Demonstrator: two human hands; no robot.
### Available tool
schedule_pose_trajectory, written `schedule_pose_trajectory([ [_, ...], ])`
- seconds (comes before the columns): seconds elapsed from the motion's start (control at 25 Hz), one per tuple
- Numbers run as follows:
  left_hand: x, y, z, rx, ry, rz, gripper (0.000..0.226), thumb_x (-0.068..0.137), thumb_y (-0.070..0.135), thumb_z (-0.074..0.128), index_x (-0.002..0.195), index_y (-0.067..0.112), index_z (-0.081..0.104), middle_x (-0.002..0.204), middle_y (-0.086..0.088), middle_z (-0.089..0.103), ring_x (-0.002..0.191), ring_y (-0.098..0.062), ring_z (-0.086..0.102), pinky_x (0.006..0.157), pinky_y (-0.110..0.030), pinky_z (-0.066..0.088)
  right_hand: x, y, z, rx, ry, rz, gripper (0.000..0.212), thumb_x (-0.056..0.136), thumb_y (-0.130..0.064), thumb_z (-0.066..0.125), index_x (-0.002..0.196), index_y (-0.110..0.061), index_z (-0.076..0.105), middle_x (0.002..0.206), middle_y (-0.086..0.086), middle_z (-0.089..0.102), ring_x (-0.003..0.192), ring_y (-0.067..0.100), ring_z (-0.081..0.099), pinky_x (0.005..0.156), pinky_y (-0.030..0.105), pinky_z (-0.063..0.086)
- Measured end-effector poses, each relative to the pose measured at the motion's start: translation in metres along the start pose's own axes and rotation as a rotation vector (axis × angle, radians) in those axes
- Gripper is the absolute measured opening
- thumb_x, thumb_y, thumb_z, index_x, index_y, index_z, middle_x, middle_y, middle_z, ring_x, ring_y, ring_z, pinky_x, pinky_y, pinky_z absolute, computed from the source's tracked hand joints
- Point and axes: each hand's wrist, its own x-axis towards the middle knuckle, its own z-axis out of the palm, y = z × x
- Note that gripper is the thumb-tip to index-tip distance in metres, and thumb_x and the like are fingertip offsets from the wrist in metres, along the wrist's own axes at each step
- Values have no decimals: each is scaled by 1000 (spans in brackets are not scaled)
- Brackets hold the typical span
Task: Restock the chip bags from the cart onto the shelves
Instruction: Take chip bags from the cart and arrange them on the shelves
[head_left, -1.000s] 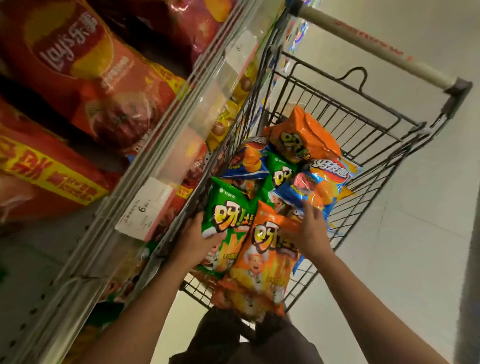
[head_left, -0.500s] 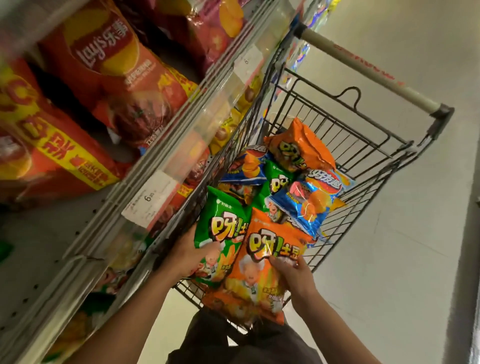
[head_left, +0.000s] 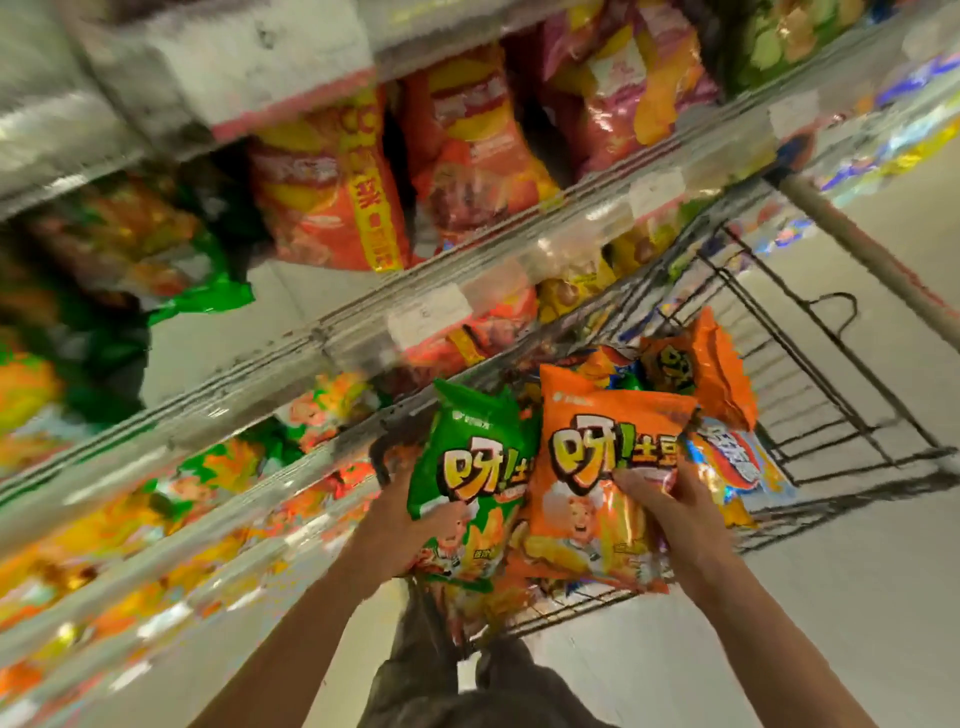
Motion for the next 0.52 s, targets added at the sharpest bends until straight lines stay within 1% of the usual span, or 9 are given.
schedule_pose_trajectory([
  [0.12,-42,0,-16,-98,98,53,46,70,67,71,112,69,52,114,31,69,106,4,67,83,-18,55,-8,-19,18,-62,-127,-49,53,69,-38,87,118,-34,69,110,5,79,94,30,78,73,48,64],
  [0.2,-66,-1,-32,-153,136,88,45,75,63,71,117,63,55,116,23,71,107,-3,69,85,-27,59,-15,-31,33,-80,-175,-79,58,61,-46,92,114,-32,71,107,6,79,91,29,78,69,43,63],
  [0.24,-76,-1,-42,-179,157,99,47,78,59,72,121,57,56,117,17,72,107,-7,70,87,-34,61,-18,-38,42,-86,-194,-91,64,56,-49,94,113,-30,72,107,7,79,91,28,78,68,40,63],
  [0.28,-86,-1,-51,-219,184,100,50,79,55,75,125,53,56,118,14,73,107,-11,71,86,-42,61,-23,-45,49,-83,-206,-101,67,53,-50,96,112,-28,72,107,8,79,90,27,78,67,38,62],
  [0.32,-97,0,-62,-261,214,110,53,79,53,77,126,53,54,120,12,72,107,-13,72,85,-46,62,-29,-52,59,-79,-222,-114,66,55,-48,95,113,-29,72,108,7,79,91,26,78,66,37,62],
  [0.36,-106,3,-72,-294,243,144,57,78,53,78,128,55,52,123,13,71,110,-13,71,87,-46,61,-35,-58,67,-77,-235,-131,61,58,-46,93,114,-30,72,109,6,79,91,25,78,66,37,62],
  [0.4,-114,7,-82,-311,276,191,59,79,55,78,130,58,50,126,15,70,113,-10,69,90,-40,60,-42,-64,74,-79,-242,-156,56,62,-43,90,114,-32,72,109,5,79,91,24,78,66,37,62],
  [0.48,-126,19,-103,-316,357,286,55,80,55,76,128,59,50,126,19,69,116,-4,66,90,-25,57,-54,-74,92,-77,-249,-199,52,63,-43,86,113,-34,72,108,4,79,90,24,79,67,40,63],
  [0.52,-128,26,-114,-316,399,330,52,81,53,75,127,56,52,124,18,70,115,-4,66,90,-24,56,-61,-79,103,-78,-260,-220,51,64,-43,86,112,-34,72,107,3,79,90,25,79,67,41,63],
])
